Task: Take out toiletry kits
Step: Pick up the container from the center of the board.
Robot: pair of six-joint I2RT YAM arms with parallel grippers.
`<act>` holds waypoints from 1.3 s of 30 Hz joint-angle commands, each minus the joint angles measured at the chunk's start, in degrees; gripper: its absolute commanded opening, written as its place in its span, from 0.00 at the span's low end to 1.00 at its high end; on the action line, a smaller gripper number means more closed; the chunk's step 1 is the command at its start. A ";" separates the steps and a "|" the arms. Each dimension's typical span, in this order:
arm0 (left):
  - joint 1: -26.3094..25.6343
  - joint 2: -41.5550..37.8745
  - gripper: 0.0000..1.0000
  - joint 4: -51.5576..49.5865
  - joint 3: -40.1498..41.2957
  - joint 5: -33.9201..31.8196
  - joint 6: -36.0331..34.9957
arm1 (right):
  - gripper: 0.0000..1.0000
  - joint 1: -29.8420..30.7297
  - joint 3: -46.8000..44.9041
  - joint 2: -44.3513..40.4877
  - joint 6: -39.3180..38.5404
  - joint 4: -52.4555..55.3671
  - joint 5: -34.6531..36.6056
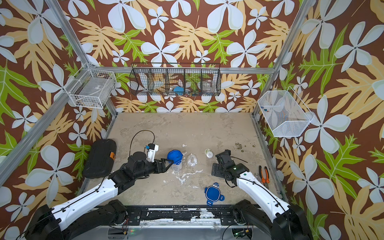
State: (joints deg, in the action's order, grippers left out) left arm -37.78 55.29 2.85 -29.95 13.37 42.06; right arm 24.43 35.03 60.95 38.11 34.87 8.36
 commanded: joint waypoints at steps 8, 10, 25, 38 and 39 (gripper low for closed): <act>0.07 0.70 0.84 -0.13 -0.10 -0.02 -0.28 | 0.90 0.45 2.36 11.54 0.51 -0.56 1.46; 0.07 0.61 0.84 -0.04 0.03 -0.01 -0.30 | 0.90 0.69 1.53 11.62 -0.47 -2.70 -0.71; 0.05 0.44 0.84 0.39 0.24 0.30 -0.12 | 0.61 1.77 -1.35 10.77 -0.59 -6.39 -2.18; 0.07 0.96 0.85 1.93 0.87 0.00 -0.20 | 0.51 1.77 13.97 4.53 -2.14 20.66 -15.85; 0.07 1.15 0.85 2.22 0.86 0.17 -0.18 | 0.51 1.77 15.33 4.55 -2.77 23.42 -18.04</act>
State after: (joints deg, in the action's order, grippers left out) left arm -37.78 56.14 3.66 -29.19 13.58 42.06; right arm 26.17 48.29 65.73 37.12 48.47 -3.73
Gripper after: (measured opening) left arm 0.847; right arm 0.667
